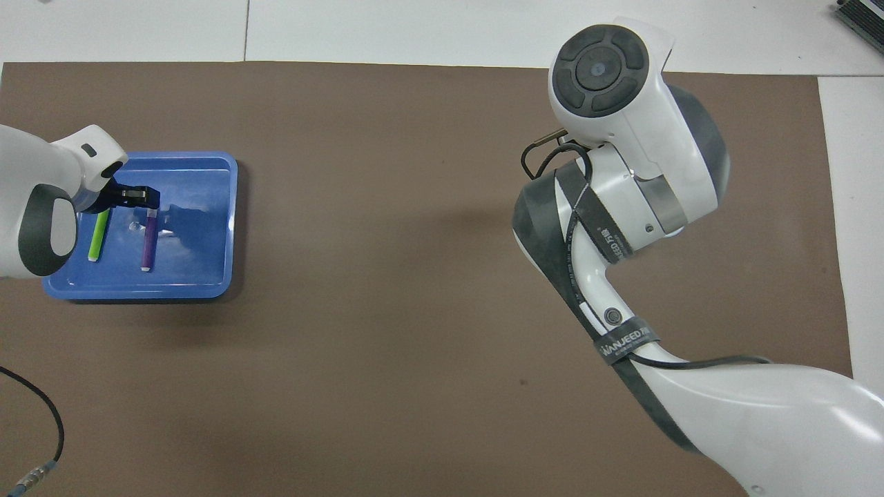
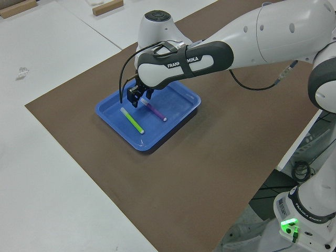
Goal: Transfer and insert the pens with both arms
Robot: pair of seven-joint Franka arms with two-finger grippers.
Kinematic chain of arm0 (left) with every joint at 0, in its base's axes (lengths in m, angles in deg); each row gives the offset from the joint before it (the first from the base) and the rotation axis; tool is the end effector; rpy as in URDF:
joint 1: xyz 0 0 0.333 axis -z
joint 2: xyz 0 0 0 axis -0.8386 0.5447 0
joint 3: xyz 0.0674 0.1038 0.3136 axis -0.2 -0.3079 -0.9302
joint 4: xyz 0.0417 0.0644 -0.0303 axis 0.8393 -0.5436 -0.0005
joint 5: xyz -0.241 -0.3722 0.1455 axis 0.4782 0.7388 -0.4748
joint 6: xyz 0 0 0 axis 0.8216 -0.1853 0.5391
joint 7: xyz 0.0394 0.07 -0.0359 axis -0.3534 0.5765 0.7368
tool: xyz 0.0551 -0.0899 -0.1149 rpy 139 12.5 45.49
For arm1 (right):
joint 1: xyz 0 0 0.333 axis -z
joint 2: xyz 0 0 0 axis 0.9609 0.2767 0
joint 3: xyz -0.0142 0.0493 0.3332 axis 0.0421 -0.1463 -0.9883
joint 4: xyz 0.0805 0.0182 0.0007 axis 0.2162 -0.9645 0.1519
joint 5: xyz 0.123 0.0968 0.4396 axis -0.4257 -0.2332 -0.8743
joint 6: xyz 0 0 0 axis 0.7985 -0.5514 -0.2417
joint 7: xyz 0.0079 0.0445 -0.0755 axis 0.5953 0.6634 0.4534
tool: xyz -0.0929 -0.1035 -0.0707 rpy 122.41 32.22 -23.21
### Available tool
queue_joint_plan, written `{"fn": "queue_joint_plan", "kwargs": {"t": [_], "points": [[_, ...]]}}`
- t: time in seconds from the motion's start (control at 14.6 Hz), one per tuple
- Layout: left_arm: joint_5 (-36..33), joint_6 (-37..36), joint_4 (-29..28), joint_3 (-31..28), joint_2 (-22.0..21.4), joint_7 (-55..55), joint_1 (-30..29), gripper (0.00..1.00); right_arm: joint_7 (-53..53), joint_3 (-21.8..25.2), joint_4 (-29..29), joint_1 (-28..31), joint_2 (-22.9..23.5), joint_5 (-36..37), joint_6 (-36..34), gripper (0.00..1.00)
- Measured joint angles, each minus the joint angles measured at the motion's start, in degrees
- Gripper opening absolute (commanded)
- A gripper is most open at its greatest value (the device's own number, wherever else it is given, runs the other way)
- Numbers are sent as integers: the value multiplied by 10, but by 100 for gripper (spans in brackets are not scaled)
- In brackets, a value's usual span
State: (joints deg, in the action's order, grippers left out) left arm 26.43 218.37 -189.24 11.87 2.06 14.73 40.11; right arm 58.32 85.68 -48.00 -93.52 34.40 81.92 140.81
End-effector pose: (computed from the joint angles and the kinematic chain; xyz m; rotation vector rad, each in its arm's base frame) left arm 0.7128 0.0779 0.2358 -3.0623 0.1342 -0.1188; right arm 0.7617 0.2059 0.4555 2.5639 0.3982 0.2557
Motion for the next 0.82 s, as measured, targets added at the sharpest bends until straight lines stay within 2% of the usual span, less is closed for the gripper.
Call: {"fn": "queue_joint_plan", "kwargs": {"t": [0.2, 0.41, 0.61, 0.82], "points": [[0, -17, -2, 0, 0, -1, -2, 63, -27, 0, -78, 14, -28, 92, 78, 0], [0, -38, -2, 0, 0, -2, -2, 62, -95, 0, -181, 33, -60, 195, 170, 0], [0, -51, -2, 2, -1, -3, -2, 58, -155, -1, -236, 31, -90, 255, 177, 0], [0, -52, -2, 3, -2, -3, -2, 57, -261, -3, -279, -6, -123, 288, 134, 0]]}}
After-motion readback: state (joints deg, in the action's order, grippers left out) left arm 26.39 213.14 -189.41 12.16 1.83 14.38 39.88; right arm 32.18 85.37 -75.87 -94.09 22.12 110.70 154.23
